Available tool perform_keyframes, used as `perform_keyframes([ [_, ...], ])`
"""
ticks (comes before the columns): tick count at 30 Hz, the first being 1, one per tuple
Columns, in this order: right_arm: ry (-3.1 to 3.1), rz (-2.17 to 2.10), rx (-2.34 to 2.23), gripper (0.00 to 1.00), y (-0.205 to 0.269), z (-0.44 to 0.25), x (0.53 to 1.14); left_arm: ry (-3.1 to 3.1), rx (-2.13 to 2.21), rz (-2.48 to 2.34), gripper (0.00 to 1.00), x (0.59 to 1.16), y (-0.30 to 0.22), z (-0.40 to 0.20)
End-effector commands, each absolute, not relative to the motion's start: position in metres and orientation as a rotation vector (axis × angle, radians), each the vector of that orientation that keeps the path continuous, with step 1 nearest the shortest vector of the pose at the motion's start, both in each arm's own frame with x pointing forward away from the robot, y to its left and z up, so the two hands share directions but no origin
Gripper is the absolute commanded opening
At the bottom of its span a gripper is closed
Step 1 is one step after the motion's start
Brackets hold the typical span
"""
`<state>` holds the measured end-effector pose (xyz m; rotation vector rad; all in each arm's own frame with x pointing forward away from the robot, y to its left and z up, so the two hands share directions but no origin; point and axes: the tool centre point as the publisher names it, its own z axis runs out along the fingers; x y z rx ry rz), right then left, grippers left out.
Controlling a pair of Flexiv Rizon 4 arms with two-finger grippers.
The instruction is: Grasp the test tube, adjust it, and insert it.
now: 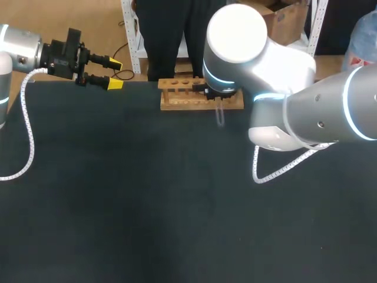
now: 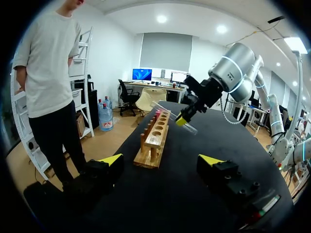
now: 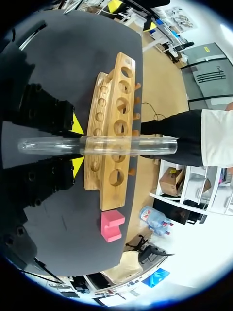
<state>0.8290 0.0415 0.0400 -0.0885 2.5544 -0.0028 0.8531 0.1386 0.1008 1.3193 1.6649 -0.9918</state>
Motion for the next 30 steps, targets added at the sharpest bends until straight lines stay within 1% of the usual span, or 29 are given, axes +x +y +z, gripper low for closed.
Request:
perform_keyframes([
  [1,2.557,-0.004,-0.087,0.00,0.041,0.038,0.830,1.665,1.315,-0.984,1.00,0.850,0.138,0.101],
  [10,2.559,-0.005,-0.086,0.00,0.039,0.039,0.830,1.665,1.315,-0.984,1.00,0.850,0.138,0.101],
  [30,2.501,0.028,-0.027,0.00,0.029,0.069,0.812,1.665,1.315,-0.984,1.00,0.850,0.138,0.101],
])
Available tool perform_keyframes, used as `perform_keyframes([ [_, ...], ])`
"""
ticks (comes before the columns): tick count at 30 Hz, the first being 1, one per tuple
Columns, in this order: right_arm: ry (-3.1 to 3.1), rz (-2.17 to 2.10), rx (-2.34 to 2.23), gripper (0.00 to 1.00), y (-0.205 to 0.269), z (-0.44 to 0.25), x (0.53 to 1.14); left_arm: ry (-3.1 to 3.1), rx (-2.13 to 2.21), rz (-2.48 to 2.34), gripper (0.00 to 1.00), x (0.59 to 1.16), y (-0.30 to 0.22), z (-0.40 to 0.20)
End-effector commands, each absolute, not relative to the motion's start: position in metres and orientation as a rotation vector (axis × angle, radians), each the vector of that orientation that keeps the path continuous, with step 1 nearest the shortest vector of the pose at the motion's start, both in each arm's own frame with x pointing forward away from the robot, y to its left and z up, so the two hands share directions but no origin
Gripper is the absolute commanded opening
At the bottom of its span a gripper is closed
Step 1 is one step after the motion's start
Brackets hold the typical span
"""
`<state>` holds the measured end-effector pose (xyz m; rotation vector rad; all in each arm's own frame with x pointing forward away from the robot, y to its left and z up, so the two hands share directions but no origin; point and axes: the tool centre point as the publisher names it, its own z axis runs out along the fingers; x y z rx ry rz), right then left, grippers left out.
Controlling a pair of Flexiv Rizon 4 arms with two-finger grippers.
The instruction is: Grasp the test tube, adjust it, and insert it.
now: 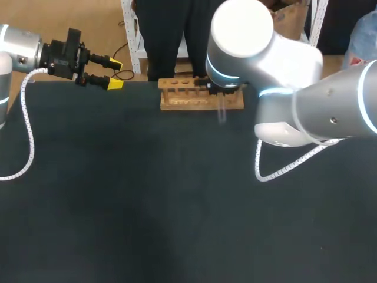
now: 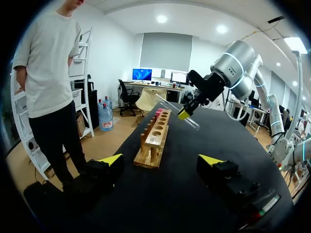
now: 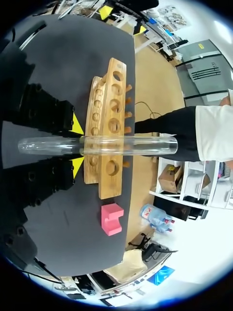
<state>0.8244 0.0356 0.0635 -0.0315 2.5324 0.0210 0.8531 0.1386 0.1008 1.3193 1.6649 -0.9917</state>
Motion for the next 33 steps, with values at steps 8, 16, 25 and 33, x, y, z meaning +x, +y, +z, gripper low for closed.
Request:
perform_keyframes([
  [8,2.417,0.079,0.009,0.00,0.021,0.090,0.802,1.665,1.315,-0.984,1.00,0.850,0.138,0.101],
  [16,2.351,0.081,0.002,0.00,0.010,0.115,0.785,1.665,1.315,-0.984,1.00,0.850,0.138,0.101],
  [25,2.329,0.066,0.022,0.00,0.003,0.126,0.776,1.665,1.315,-0.984,1.00,0.850,0.138,0.101],
  [33,2.338,0.092,0.007,0.00,0.005,0.128,0.771,1.665,1.315,-0.984,1.00,0.850,0.138,0.101],
])
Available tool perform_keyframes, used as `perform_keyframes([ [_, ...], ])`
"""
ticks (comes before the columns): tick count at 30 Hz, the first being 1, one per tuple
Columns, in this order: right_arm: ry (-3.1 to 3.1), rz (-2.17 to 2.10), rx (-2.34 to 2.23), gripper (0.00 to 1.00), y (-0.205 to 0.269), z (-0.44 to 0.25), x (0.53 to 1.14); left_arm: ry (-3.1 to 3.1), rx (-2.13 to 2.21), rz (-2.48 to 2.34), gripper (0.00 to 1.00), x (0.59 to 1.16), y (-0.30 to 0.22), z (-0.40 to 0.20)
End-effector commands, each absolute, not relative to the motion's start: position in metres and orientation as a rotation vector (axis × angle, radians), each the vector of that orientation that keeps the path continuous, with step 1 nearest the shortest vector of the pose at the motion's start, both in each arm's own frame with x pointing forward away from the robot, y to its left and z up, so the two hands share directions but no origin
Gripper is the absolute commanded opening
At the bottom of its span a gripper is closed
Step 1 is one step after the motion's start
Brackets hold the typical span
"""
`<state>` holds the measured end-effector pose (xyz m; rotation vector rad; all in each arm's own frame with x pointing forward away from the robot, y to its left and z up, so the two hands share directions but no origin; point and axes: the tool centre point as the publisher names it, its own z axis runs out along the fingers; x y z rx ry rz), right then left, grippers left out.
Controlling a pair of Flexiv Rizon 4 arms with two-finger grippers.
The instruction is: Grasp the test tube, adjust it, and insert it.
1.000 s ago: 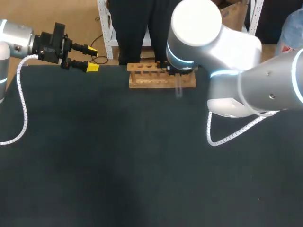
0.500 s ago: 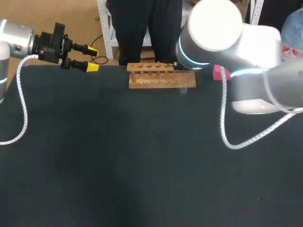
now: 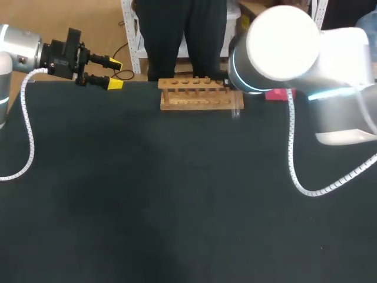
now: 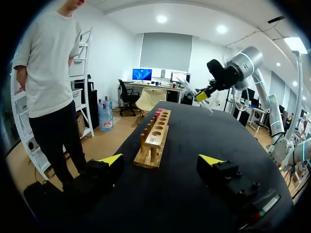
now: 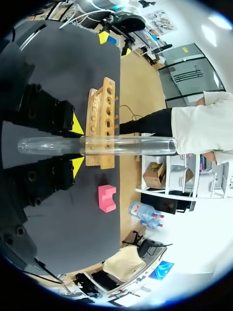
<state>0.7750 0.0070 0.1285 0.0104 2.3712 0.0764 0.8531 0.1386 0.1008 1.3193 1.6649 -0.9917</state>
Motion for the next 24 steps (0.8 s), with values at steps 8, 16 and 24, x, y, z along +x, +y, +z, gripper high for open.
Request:
perform_keyframes([
  [8,2.357,0.120,-0.010,0.00,0.0053,0.1271,0.7691,1.665,1.315,-0.984,1.00,0.8501,0.1381,0.1007],
  [16,2.357,0.120,-0.010,0.00,0.0053,0.1271,0.7691,1.665,1.315,-0.984,1.00,0.8501,0.1381,0.1007],
  [24,2.357,0.120,-0.010,0.00,0.0053,0.1271,0.7691,1.665,1.315,-0.984,1.00,0.8501,0.1381,0.1007],
])
